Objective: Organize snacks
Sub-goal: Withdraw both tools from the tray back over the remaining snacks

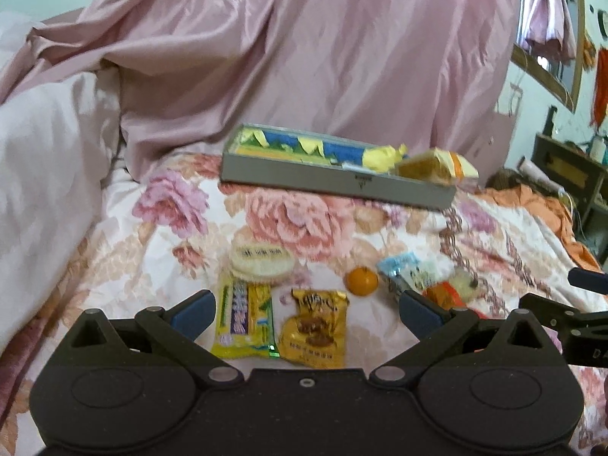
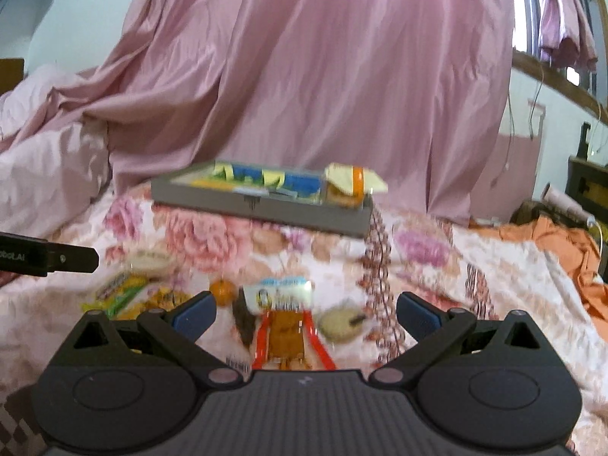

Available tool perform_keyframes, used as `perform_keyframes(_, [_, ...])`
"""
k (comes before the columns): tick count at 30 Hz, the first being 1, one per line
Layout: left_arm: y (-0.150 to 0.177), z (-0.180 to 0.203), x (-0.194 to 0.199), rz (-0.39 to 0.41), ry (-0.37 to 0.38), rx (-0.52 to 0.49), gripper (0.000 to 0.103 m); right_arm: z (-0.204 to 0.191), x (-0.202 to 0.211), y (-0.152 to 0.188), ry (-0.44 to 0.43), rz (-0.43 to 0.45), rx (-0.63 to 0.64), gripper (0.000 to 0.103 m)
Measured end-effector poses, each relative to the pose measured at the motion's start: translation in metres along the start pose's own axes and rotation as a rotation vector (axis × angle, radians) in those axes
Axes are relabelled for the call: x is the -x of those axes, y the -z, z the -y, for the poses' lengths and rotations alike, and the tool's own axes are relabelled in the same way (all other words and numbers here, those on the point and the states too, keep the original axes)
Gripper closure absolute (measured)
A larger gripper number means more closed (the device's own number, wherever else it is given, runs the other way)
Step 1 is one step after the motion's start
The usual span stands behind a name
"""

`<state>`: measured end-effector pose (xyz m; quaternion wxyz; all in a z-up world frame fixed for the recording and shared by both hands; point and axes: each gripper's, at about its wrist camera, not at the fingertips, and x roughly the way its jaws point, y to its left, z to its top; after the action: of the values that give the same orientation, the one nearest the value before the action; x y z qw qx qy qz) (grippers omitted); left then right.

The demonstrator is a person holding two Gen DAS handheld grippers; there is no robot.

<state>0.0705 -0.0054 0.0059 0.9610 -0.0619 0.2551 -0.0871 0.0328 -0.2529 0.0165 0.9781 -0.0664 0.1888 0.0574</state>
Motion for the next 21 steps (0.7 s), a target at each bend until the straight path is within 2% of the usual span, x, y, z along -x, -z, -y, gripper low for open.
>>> perform_keyframes(11, [0.016,-0.005,-0.019,-0.101,-0.001,-0.012,0.001,-0.006,-0.025,0.018,-0.017,-0.149,0.032,0.000])
perform_keyframes(21, [0.024,-0.012,-0.037,-0.198,-0.032,-0.019,0.001,-0.020,-0.042,0.031,-0.056,-0.234,0.088,0.000])
